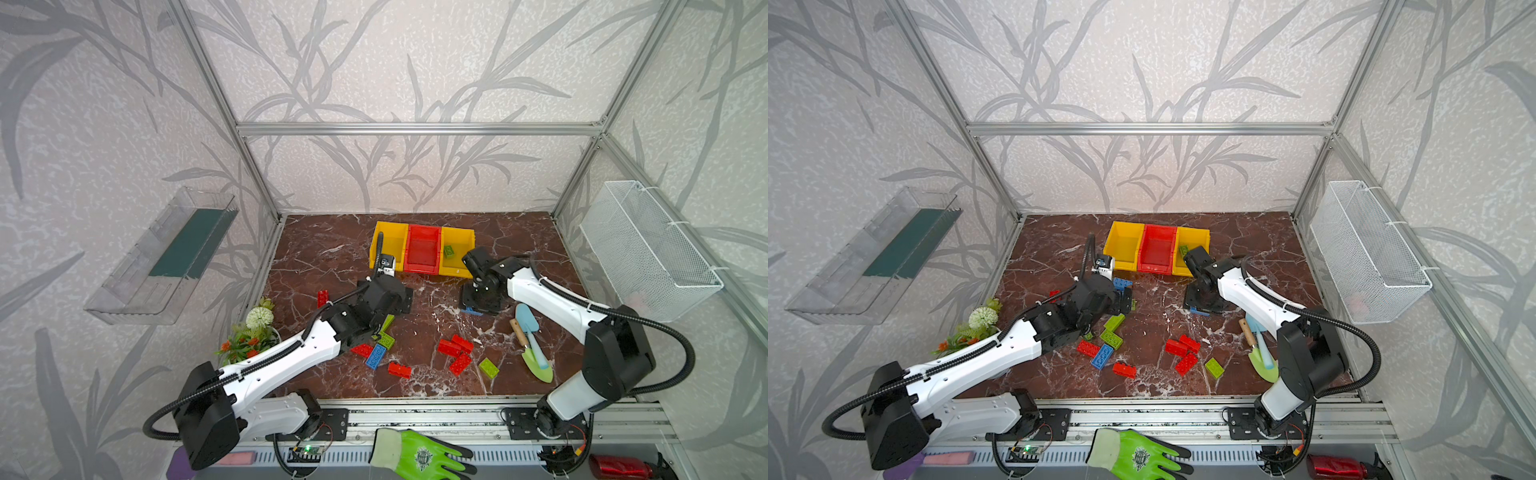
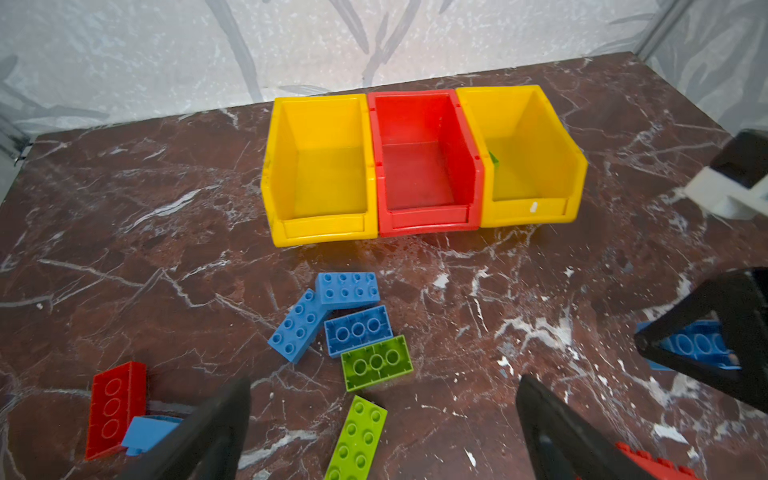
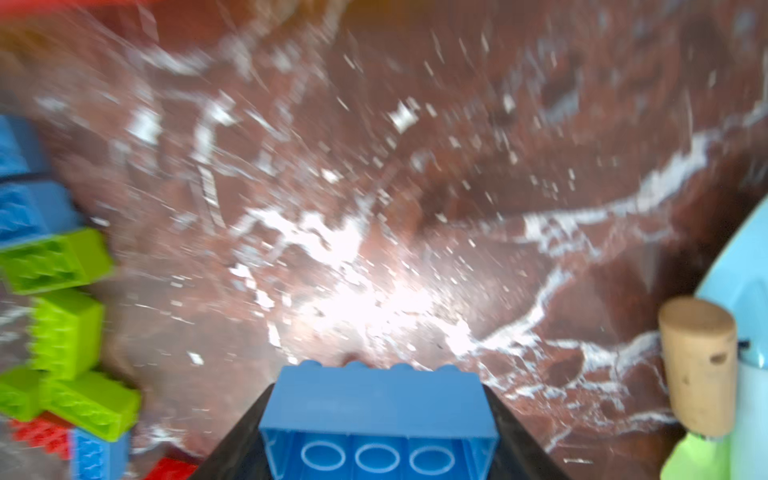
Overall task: Sort the legos into containers by color
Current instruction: 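Carry the blue brick with the right gripper and release it into the red bin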
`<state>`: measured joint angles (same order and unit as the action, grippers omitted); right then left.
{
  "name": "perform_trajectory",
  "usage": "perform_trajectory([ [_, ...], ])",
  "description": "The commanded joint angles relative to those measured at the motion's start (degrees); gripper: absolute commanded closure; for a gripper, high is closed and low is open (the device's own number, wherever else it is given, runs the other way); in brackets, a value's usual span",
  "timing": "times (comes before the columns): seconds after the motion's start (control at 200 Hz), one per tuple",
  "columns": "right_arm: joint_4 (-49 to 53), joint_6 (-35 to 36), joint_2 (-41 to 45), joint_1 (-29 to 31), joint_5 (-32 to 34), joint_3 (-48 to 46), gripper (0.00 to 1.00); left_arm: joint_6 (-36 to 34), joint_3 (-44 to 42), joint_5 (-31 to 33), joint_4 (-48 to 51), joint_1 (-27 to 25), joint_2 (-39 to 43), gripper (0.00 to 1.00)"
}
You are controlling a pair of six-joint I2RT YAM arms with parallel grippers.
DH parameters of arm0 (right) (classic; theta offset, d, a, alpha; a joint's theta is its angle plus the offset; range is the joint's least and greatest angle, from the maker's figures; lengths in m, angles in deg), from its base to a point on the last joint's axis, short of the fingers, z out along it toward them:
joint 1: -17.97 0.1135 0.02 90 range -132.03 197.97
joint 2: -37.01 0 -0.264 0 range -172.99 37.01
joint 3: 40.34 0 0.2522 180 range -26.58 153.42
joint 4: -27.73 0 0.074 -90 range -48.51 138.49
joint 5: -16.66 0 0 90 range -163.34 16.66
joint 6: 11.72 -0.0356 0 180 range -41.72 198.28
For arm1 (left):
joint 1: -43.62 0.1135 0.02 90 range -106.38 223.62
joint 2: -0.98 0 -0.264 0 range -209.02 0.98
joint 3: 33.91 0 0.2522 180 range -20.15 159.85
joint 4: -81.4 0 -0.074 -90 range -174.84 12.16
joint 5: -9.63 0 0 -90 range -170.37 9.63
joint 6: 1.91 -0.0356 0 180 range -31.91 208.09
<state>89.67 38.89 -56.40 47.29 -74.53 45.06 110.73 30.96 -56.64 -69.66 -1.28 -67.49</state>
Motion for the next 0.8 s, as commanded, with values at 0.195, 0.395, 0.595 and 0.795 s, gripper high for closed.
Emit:
perform_trajectory([
  [0.195,0.1,6.2,-13.7,0.2,-6.1,20.4,0.52,-1.5,4.9,-5.7,1.6,11.2,-3.4,0.01],
  [0.395,1.4,8.6,-24.3,0.2,-8.7,34.7,0.53,-1.4,7.5,-8.5,1.9,16.6,-7.3,0.01],
  [0.595,2.9,10.8,-32.8,0.2,-8.8,46.8,0.53,-3.0,11.2,-10.4,2.0,19.6,-10.9,0.01],
  [0.795,4.3,13.1,-41.7,0.2,-8.1,57.9,0.54,-4.3,15.4,-11.1,2.8,21.0,-14.6,0.01],
])
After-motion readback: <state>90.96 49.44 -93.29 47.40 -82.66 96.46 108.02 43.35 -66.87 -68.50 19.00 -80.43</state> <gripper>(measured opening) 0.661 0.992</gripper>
